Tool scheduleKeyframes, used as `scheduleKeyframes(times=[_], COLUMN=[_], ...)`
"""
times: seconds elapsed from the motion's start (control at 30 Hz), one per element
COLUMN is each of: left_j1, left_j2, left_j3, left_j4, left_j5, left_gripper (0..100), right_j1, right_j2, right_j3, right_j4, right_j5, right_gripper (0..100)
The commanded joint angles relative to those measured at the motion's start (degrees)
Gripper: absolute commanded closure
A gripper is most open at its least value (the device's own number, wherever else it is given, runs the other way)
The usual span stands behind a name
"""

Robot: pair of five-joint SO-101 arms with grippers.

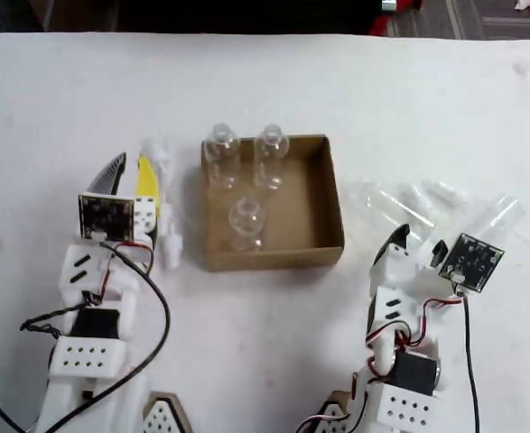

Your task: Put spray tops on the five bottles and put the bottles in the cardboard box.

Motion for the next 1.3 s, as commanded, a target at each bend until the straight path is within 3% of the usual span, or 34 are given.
scheduleKeyframes(times=[0.0,1.27], left_j1=[0.4,0.4], left_j2=[-0.1,-0.2], left_j3=[-0.5,1.0], left_j4=[-1.5,-1.5], left_j5=[-0.6,-0.6], left_gripper=[92,92], right_j1=[0.4,2.0], right_j2=[-1.3,-1.4], right_j3=[0.7,0.8], right_j4=[-2.0,-1.9], right_j5=[-0.2,-0.3], right_gripper=[80.0,80.4])
